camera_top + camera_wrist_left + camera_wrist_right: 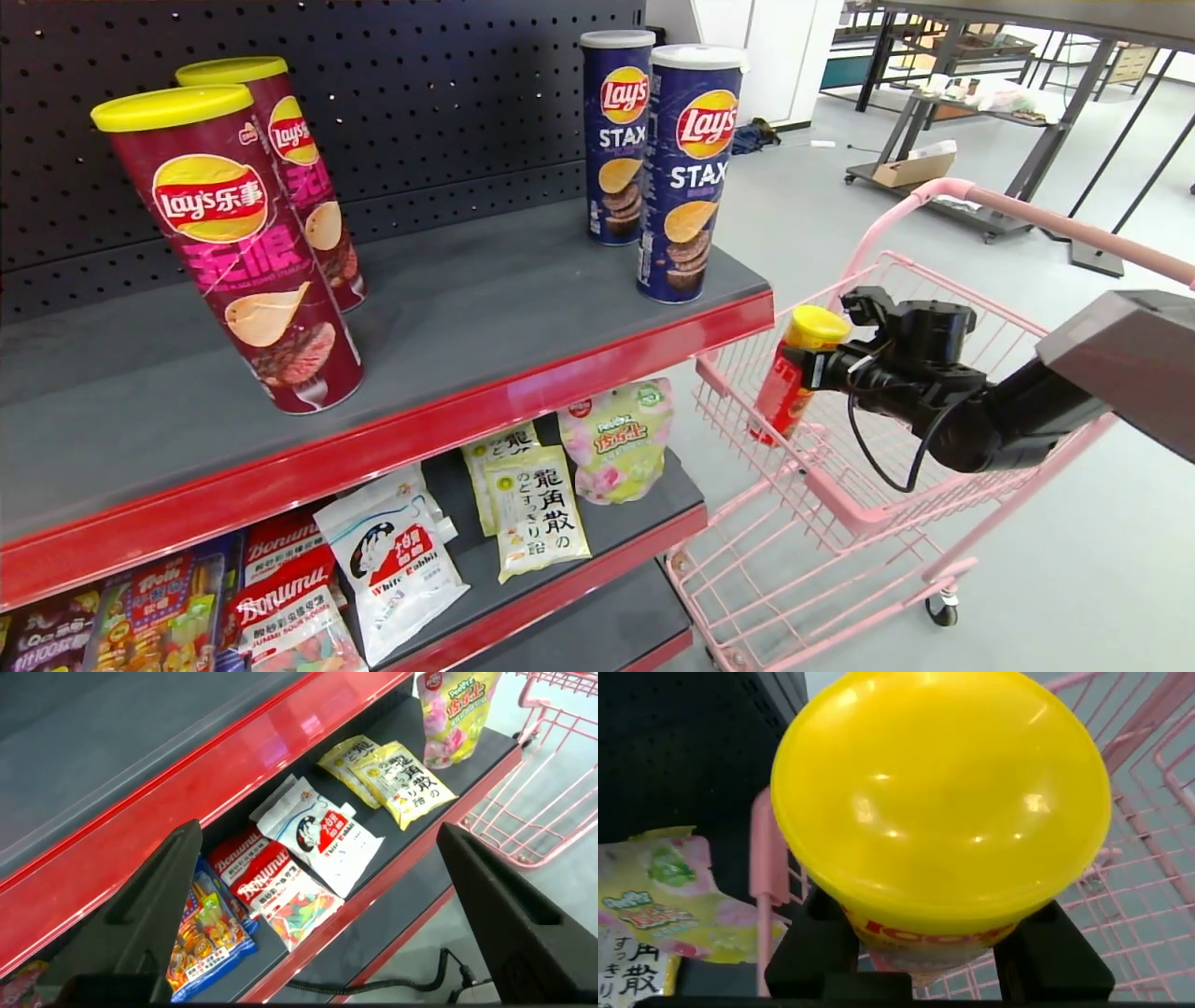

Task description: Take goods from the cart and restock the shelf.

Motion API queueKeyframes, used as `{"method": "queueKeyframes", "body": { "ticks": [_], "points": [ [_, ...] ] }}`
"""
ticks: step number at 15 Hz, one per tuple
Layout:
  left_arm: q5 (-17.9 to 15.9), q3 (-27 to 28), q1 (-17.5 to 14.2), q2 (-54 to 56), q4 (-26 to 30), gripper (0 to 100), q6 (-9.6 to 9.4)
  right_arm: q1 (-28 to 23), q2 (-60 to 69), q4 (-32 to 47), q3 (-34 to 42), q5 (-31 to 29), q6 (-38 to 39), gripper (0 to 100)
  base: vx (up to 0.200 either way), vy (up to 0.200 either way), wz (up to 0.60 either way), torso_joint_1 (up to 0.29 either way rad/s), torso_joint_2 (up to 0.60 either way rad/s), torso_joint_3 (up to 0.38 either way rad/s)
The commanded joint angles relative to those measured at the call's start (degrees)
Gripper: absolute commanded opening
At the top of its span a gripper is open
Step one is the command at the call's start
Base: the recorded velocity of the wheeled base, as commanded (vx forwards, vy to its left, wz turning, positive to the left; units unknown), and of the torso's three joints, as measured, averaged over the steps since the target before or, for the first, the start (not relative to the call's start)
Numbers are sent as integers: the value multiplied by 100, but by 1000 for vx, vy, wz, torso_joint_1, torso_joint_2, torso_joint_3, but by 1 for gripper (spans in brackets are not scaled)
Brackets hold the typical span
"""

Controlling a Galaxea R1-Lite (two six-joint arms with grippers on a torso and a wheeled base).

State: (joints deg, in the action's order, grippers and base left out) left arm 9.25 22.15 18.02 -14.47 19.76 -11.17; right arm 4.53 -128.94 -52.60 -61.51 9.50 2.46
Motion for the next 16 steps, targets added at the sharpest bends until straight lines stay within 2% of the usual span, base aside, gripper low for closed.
{"method": "queueKeyframes", "body": {
  "ticks": [1,3,5,6,8,9,10,11,12,13,14,16],
  "points": [
    [-2,-35,0,50,1,100,0,12,1512,716,184,0,-44,0,0,0,0,0,0,0],
    [-11,-44,0,76,1,100,9,12,2277,1094,315,0,-229,0,0,0,0,0,0,0],
    [6,-79,0,155,1,100,9,12,3358,1780,816,-36,-484,0,0,0,0,0,0,0],
    [-2,-106,0,225,1,100,0,30,4246,2254,1405,-334,-510,0,0,0,0,0,0,0],
    [-2,-194,0,410,1,100,0,127,5581,2694,2346,-1354,-563,0,0,0,0,0,0,0],
    [-11,-264,0,524,1,100,9,162,6355,3010,2750,-1574,-615,0,0,0,0,0,0,0],
    [-2,-290,0,577,1,100,9,162,6733,3195,2935,-1512,-615,0,0,0,0,0,0,0],
    [6,-369,0,691,10,100,-17,118,7752,3916,3409,-1372,-624,0,0,0,0,0,0,0],
    [77,-325,-26,638,19,100,-131,127,8640,4575,3726,-1354,-651,0,0,0,0,0,0,0],
    [112,-308,-53,594,10,100,-193,118,9018,4944,3822,-1354,-703,0,0,0,0,0,0,0],
    [103,-237,-62,471,10,100,-210,74,9554,5647,3831,-1380,-782,0,0,0,0,0,0,0],
    [129,-158,-53,322,1,100,-202,21,9906,5972,3893,-1415,-809,0,0,0,0,0,0,0]
  ]
}}
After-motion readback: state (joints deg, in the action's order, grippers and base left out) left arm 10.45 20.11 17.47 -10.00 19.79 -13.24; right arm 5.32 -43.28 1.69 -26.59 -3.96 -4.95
